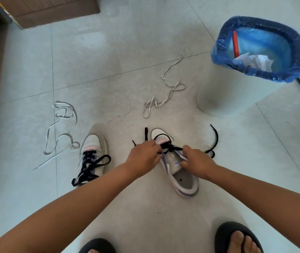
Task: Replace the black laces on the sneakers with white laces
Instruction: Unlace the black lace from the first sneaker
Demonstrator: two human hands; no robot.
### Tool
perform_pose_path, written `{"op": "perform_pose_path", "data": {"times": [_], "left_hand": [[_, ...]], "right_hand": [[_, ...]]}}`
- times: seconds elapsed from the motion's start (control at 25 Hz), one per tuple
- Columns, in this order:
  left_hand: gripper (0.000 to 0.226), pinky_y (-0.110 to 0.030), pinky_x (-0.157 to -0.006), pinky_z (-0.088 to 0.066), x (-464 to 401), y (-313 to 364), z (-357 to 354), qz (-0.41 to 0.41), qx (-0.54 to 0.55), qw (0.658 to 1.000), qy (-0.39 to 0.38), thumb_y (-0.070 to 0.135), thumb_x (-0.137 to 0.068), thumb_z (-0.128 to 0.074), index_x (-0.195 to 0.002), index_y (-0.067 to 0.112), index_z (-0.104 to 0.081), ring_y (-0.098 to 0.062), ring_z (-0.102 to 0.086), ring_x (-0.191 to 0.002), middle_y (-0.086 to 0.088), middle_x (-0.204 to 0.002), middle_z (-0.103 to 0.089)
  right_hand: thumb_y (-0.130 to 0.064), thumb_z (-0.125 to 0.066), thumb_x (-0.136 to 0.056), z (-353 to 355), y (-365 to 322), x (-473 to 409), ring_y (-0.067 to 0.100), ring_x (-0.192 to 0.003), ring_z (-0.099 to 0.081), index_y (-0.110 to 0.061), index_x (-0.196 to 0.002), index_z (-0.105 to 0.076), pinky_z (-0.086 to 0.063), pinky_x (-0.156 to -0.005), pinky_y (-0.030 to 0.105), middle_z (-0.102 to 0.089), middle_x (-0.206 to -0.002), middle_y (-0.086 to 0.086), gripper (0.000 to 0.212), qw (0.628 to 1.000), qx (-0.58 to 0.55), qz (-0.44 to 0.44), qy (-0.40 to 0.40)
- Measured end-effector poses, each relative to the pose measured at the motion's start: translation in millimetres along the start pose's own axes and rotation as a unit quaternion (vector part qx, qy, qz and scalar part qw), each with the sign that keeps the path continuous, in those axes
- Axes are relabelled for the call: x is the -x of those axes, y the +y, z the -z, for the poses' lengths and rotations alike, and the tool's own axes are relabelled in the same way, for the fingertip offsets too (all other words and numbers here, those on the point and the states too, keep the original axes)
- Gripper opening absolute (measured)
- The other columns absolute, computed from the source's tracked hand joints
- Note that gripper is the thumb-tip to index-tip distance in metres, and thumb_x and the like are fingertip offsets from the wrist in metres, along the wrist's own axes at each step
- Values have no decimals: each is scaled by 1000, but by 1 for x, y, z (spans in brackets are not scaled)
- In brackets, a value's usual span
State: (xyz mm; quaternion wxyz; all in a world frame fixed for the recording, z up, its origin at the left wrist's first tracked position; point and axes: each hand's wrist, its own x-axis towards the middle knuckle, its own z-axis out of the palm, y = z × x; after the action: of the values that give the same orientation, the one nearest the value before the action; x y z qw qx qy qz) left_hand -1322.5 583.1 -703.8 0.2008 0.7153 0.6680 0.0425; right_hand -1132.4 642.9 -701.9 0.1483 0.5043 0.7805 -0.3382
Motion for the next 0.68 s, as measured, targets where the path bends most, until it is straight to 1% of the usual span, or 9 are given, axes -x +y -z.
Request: {"op": "perform_pose_path", "data": {"times": [0.08, 0.16, 0.24, 0.28, 0.32, 0.4, 0.48, 0.6, 0.68], "left_hand": [[32, -31, -76, -38, -1, -4, -9, -32, -110, 993, -15, 33, -100, -37, -120, 15, -55, -21, -52, -104, -3, -116, -53], [31, -30, -71, -31, -9, -5, -4, -30, -154, 987, -22, 31, -101, -36, -117, 12, -56, -23, -52, -103, -5, -115, -55], [16, -28, -62, -33, -9, -6, 4, -92, -188, 977, -28, 24, -89, -60, -99, 11, -64, -22, -59, -86, -5, -98, -61], [14, -27, -56, -36, -7, -9, 6, -118, -200, 972, -31, 19, -75, -74, -85, 12, -67, -19, -60, -73, -3, -84, -63], [17, -25, -52, -37, -4, -16, 6, -131, -225, 965, -14, 17, -67, -80, -78, 12, -67, -18, -60, -66, -2, -77, -62], [16, -28, -60, -37, -1, -29, 7, -93, -174, 979, -56, 24, -88, -63, -93, 10, -64, -21, -60, -81, -4, -93, -61], [27, -28, -67, -36, -2, -41, 4, -39, -119, 990, -69, 31, -99, -41, -106, 12, -60, -19, -57, -95, -1, -107, -57], [28, -30, -71, -40, -4, -50, 6, -43, -107, 991, -74, 31, -99, -39, -107, 13, -59, -18, -56, -97, 0, -108, -56], [27, -29, -73, -40, -3, -58, 10, -10, -56, 995, -88, 32, -99, -41, -109, 16, -60, -17, -57, -97, 2, -108, -56]], "right_hand": [[-26, -51, -88, 0, -1, 0, 23, -69, -44, -17, -86, -32, -24, -48, 27, -40, -68, -4, 21, 1000, -2, -1, -2], [-26, -51, -88, 0, -1, 0, 23, -69, -44, -17, -86, -32, -24, -48, 27, -40, -68, -4, 21, 1000, -2, -5, -4], [-25, -51, -88, 1, -2, 0, 23, -70, -45, -16, -86, -32, -24, -48, 27, -41, -68, -4, 21, 1000, -6, -6, -4], [-25, -51, -88, 1, -2, 0, 23, -70, -45, -16, -85, -32, -25, -49, 28, -41, -68, -4, 21, 1000, -9, -9, -5], [-25, -51, -88, 1, -1, 0, 23, -70, -45, -16, -85, -32, -26, -50, 28, -42, -69, -3, 21, 1000, -12, -11, -6], [-25, -51, -88, 1, -1, 0, 24, -71, -45, -16, -85, -32, -26, -51, 29, -42, -70, -2, 21, 1000, -17, -14, -8], [-24, -52, -88, 1, -1, 0, 24, -71, -45, -16, -84, -32, -25, -50, 28, -41, -69, -3, 22, 1000, -18, -13, -10], [-23, -52, -87, 1, 0, -1, 24, -70, -45, -16, -84, -32, -26, -51, 29, -42, -68, -2, 22, 999, -25, -18, -11], [-23, -52, -88, 0, 1, -1, 22, -68, -44, -16, -83, -32, -26, -51, 28, -42, -68, -3, 22, 999, -28, -20, -12]]}}
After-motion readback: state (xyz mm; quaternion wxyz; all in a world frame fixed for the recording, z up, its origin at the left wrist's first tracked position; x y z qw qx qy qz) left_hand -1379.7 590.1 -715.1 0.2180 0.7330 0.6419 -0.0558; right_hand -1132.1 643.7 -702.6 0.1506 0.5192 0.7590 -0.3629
